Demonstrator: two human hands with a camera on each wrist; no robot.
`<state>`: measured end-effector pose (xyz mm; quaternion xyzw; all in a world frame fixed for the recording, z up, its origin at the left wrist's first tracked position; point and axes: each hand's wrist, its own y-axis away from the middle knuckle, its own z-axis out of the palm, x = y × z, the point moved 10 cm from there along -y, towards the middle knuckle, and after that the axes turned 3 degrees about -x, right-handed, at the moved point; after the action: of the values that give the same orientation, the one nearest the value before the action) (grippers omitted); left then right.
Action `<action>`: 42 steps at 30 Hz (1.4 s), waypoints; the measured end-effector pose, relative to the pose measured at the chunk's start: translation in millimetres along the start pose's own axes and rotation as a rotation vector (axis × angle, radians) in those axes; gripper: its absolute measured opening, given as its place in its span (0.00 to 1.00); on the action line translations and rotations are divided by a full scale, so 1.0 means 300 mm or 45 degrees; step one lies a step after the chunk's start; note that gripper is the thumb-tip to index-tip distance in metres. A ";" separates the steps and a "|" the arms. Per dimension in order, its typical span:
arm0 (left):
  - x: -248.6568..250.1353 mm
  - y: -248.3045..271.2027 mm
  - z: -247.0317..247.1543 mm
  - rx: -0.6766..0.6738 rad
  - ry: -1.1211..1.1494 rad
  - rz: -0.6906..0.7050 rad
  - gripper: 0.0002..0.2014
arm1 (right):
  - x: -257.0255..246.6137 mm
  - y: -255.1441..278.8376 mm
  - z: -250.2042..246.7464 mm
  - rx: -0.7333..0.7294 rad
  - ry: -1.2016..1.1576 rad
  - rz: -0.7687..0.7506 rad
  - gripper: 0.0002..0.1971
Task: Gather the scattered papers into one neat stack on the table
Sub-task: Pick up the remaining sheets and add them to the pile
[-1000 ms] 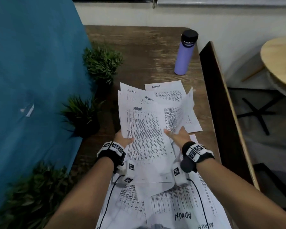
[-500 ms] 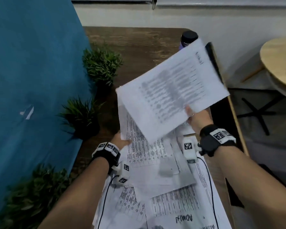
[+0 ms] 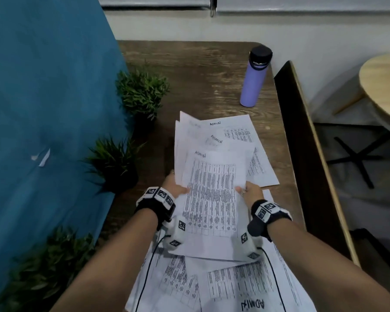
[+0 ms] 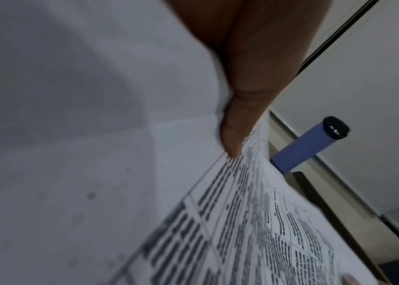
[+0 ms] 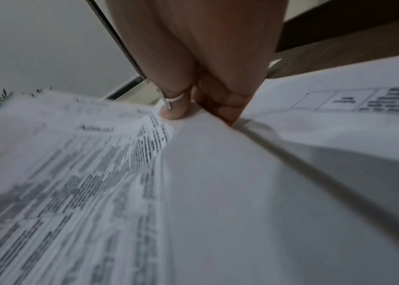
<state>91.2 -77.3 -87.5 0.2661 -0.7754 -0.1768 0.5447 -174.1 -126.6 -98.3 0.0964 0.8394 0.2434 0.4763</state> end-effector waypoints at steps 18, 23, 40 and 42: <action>0.519 0.287 -0.223 0.130 0.472 0.790 0.18 | -0.424 0.037 -0.203 -0.134 -0.521 -0.342 0.28; 0.455 0.288 -0.211 0.137 0.319 0.767 0.26 | -0.409 0.081 -0.204 -0.314 -0.619 -0.451 0.50; 0.603 0.389 -0.219 0.333 0.583 0.913 0.28 | -0.541 0.204 -0.290 -0.268 -0.541 -0.638 0.22; 0.629 0.394 -0.254 0.379 0.608 0.959 0.34 | -0.566 0.215 -0.309 -0.330 -0.603 -0.628 0.21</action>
<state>86.8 -96.4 147.1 0.0746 -0.6877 0.2124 0.6902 -167.4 -167.0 101.3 -0.1162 0.6662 0.1964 0.7100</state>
